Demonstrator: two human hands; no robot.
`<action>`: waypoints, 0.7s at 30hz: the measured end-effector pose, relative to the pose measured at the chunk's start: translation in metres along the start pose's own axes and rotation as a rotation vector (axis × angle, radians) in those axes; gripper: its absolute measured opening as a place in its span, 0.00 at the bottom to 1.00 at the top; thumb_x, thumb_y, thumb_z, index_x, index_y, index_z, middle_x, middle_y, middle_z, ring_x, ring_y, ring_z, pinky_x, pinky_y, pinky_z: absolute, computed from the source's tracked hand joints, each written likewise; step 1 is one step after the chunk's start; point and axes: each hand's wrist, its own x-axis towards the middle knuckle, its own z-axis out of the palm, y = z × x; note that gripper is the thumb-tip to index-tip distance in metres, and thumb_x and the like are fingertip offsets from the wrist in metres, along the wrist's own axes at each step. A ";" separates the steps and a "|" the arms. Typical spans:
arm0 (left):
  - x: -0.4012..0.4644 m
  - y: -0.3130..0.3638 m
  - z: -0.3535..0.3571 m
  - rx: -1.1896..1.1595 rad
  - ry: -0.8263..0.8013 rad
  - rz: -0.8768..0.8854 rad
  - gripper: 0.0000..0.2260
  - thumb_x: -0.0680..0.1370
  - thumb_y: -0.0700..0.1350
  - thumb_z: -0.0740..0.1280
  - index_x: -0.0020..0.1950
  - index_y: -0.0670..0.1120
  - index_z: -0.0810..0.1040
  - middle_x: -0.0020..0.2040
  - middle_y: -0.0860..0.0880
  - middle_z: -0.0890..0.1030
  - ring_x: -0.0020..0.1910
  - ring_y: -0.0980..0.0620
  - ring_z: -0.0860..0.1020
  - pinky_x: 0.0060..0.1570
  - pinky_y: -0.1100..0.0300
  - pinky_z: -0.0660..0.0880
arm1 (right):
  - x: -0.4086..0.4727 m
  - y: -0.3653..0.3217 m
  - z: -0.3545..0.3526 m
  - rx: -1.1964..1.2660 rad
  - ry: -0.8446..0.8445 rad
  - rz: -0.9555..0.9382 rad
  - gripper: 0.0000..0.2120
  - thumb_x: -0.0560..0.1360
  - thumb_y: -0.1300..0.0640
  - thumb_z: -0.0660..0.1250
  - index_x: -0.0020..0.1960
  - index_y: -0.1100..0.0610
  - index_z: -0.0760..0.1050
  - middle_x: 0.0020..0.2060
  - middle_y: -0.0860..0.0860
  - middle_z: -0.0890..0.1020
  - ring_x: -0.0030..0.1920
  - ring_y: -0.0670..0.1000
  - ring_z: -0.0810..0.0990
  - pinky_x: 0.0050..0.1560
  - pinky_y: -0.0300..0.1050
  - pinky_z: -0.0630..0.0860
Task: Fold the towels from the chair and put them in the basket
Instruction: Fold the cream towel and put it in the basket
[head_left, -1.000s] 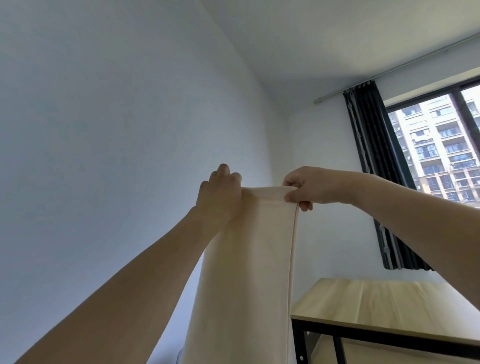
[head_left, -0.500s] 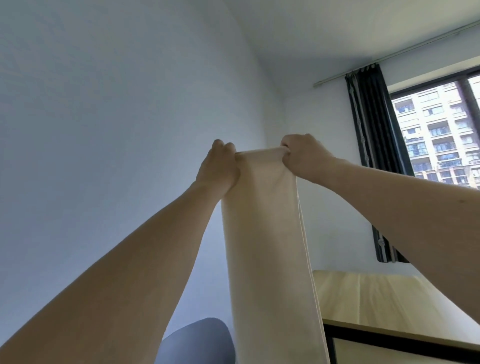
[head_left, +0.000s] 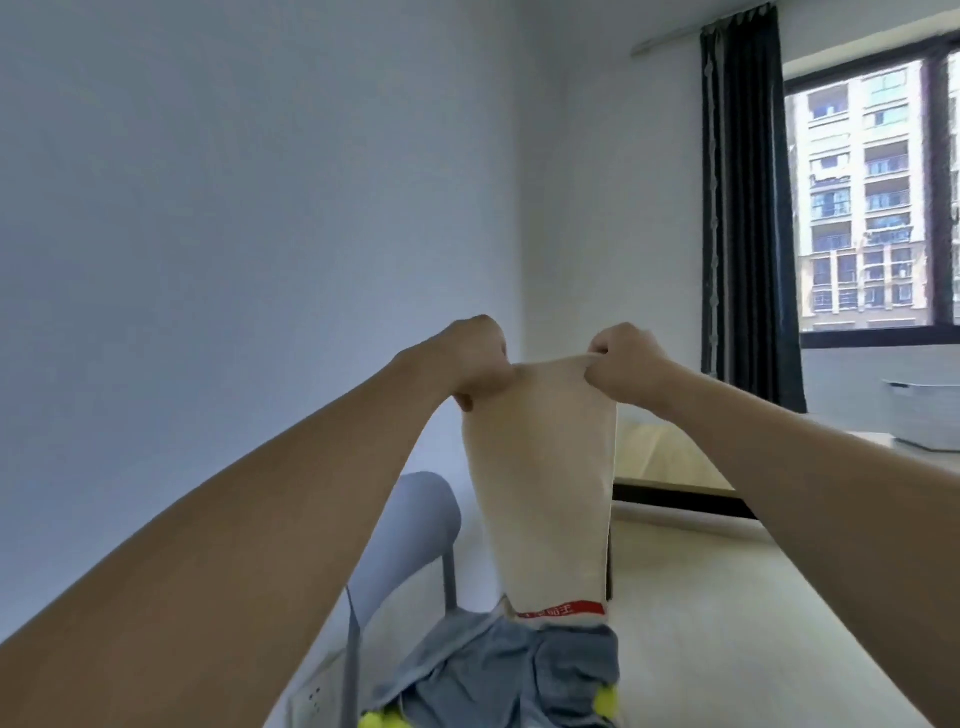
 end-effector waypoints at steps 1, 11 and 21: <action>-0.016 -0.002 0.016 0.008 -0.119 -0.014 0.10 0.73 0.38 0.59 0.46 0.42 0.79 0.42 0.45 0.83 0.34 0.48 0.84 0.46 0.53 0.81 | -0.017 0.013 0.013 -0.016 -0.105 0.065 0.06 0.70 0.68 0.59 0.41 0.66 0.76 0.35 0.58 0.75 0.35 0.55 0.72 0.35 0.43 0.71; -0.124 -0.051 0.207 -0.204 -0.827 -0.168 0.07 0.73 0.34 0.67 0.48 0.42 0.80 0.47 0.41 0.83 0.35 0.44 0.83 0.45 0.54 0.82 | -0.175 0.120 0.124 -0.041 -1.093 0.672 0.23 0.74 0.69 0.60 0.69 0.65 0.66 0.44 0.57 0.80 0.52 0.56 0.82 0.58 0.53 0.78; -0.039 -0.097 0.304 -0.066 -0.527 -0.046 0.11 0.72 0.36 0.60 0.44 0.50 0.79 0.45 0.48 0.81 0.44 0.50 0.77 0.39 0.62 0.72 | -0.123 0.192 0.192 0.174 -1.065 0.744 0.16 0.79 0.61 0.59 0.66 0.64 0.69 0.50 0.57 0.83 0.48 0.54 0.84 0.52 0.51 0.80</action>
